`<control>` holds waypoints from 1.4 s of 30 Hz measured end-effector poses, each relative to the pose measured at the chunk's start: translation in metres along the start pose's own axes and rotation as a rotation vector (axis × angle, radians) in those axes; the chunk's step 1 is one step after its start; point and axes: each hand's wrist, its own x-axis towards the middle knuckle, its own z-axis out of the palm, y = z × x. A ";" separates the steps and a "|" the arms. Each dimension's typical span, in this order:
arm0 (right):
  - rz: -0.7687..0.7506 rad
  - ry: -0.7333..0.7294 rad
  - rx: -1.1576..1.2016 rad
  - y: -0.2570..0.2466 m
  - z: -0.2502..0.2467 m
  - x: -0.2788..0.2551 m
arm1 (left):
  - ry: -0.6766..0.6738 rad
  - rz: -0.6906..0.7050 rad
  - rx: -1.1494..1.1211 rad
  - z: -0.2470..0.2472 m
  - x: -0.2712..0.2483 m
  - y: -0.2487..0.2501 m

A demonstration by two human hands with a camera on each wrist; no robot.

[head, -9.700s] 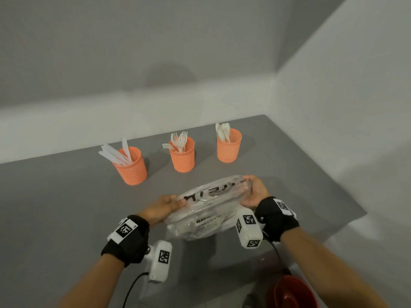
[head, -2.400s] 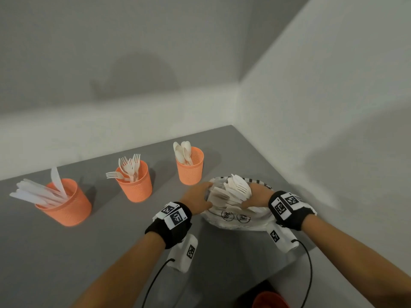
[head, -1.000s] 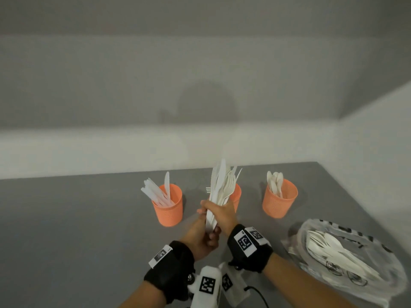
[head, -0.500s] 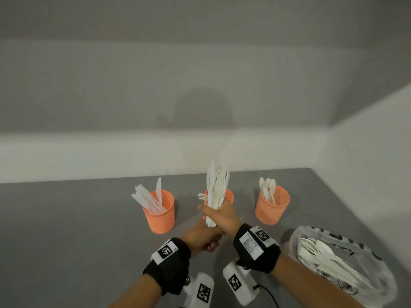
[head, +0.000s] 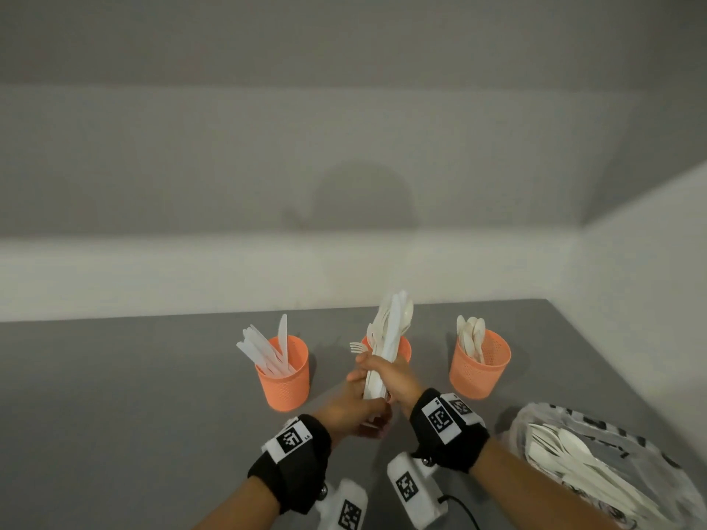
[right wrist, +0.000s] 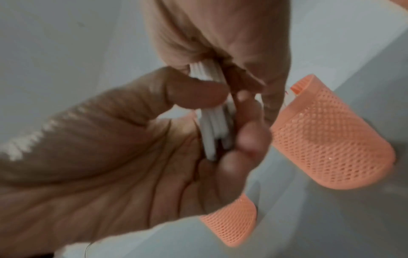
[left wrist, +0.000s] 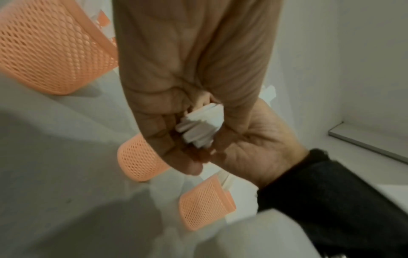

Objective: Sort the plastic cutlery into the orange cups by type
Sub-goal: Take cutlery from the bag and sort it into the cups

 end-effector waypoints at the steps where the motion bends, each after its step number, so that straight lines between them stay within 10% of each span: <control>1: -0.023 0.011 -0.031 0.000 0.001 0.002 | 0.029 0.021 0.003 0.002 0.002 0.000; 9: 0.081 -0.221 0.136 -0.007 -0.003 0.001 | -0.041 0.022 -0.092 0.004 0.000 0.005; 15: 0.036 0.017 0.129 0.009 0.005 0.012 | -0.099 -0.040 0.227 -0.020 -0.008 0.004; 25: -0.011 -0.069 0.031 0.031 0.009 0.012 | 0.414 0.142 -0.026 -0.054 0.008 0.008; 42: -0.022 -0.242 -0.100 0.028 -0.005 0.007 | 0.485 0.251 -0.019 -0.051 0.032 0.015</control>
